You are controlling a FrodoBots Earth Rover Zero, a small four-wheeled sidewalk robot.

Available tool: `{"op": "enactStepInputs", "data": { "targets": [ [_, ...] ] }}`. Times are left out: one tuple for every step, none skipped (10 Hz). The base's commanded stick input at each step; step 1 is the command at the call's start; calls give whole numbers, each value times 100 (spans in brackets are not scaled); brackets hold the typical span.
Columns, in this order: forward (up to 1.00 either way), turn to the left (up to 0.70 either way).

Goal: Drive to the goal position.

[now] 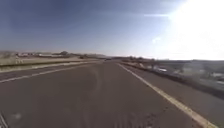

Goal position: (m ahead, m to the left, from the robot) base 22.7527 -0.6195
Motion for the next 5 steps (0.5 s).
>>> {"op": "enactStepInputs", "data": {
  "targets": [
    [70, 0],
    [70, 0],
    [70, 0],
    [70, 0],
    [70, 0]
  ]
}}
